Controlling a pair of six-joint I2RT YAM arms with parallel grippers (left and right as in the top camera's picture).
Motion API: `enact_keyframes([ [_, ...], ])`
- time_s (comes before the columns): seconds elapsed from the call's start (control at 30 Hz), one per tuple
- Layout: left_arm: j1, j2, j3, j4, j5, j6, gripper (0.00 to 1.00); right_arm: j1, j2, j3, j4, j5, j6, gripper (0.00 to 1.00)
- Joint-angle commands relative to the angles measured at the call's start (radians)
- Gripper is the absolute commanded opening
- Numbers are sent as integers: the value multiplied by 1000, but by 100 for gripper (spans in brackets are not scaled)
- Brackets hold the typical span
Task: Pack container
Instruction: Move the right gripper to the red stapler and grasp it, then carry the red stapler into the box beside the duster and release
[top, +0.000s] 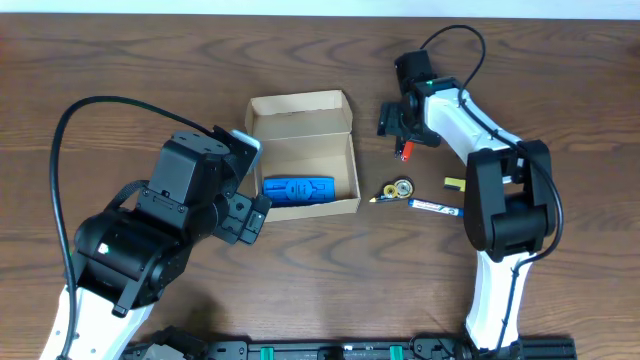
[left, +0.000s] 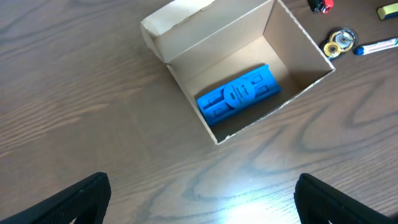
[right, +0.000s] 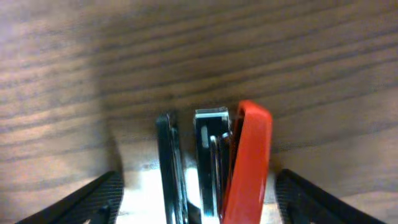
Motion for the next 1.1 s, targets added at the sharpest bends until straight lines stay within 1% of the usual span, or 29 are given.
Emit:
enact_keyframes([
  [0.0,3,0,5,-3,0,6,95,-9,20,17,13,-1,10,72],
  [0.13,3,0,5,-3,0,6,95,-9,20,17,19,-5,10,53],
  [0.2,3,0,5,-3,0,6,95,-9,20,17,16,-5,10,39],
  [0.23,3,0,5,-3,0,6,95,-9,20,17,14,-5,10,35],
  [0.4,3,0,5,-3,0,6,95,-7,20,18,-1,-5,9,26],
  [0.5,3,0,5,-3,0,6,95,-6,14,19,-18,-14,-11,12],
  [0.53,3,0,5,-3,0,6,95,-6,11,20,-23,-23,-22,9],
  [0.57,3,0,5,-3,0,6,95,-6,2,23,-30,-28,-28,4],
  [0.6,3,0,5,-3,0,6,95,-6,-9,27,-41,-31,-29,1],
  [0.77,3,0,5,-3,0,6,95,-2,-104,72,-94,-31,-30,1],
  [0.9,3,0,5,-3,0,6,95,29,-216,104,-111,-31,-96,1],
  [1.07,3,0,5,-3,0,6,95,108,-364,107,-97,-31,-208,1],
])
